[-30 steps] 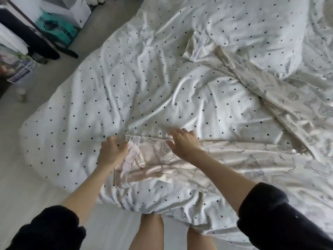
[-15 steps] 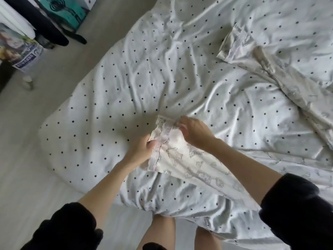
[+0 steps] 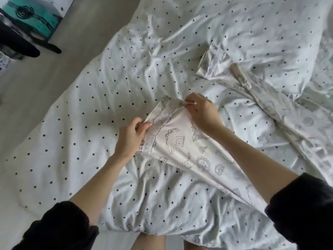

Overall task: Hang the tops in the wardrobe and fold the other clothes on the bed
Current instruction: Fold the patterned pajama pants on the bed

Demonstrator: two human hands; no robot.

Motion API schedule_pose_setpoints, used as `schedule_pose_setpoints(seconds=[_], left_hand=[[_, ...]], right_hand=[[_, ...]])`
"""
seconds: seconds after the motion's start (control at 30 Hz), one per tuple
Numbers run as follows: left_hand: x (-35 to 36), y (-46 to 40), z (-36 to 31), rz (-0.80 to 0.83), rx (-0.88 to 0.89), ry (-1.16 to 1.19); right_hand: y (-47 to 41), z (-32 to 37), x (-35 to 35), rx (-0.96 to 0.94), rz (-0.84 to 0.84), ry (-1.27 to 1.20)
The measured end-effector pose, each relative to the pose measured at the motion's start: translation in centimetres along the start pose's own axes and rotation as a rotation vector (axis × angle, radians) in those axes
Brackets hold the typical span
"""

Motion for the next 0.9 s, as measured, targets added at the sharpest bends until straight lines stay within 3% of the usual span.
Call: schedule_pose_setpoints(seconds=[0.1,0.17,0.23,0.33,0.43,0.5,0.63,0.73,0.9], left_hand=[[-0.2,-0.4,1.0,-0.004,0.031,-0.14],[0.5,-1.1,1.9,0.161,-0.03,-0.303],[1.3,-2.1,2.8,0.362,-0.221,-0.405],[1.9,-4.9,1.8,0.325,-0.284,-0.376],[3.4,-8.9,-1.1,0.172,-0.077,-0.376],[5.7,-11.6,-3.5,0.169,0.056,-0.37],[12.0,-15.8,-7.8,0.282,0.265,-0.399],[16.3,-17.8,-9.6,0.404,0.421,-0.487],[22.6,-18.6,-13.6,0.542,0.704,-0.386]], right_hand=[[-0.2,0.0,0.6,-0.026,-0.05,0.038],[-1.1,-0.4,1.2,-0.004,0.019,0.112],[-2.0,-1.2,1.8,0.047,0.132,0.19],[-3.4,-2.5,0.5,0.071,0.037,0.182],[-4.2,-5.0,-2.3,0.106,-0.18,0.238],[-4.8,-7.7,-4.2,0.184,-0.251,0.3],[-6.5,-12.9,-7.8,0.38,-0.239,0.416],[-5.9,-15.3,-8.8,0.349,-0.203,0.499],[-2.7,-19.5,-10.6,0.413,-0.247,0.464]])
Point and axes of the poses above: each hand's wrist, its own y-axis away from the middle knuckle, its own x-axis out of the palm, z = x × y, the point moved 3 cm from there along -y, towards the middle knuckle, and after that the axes turned 13 degrees about x, right-handed, at the moved point
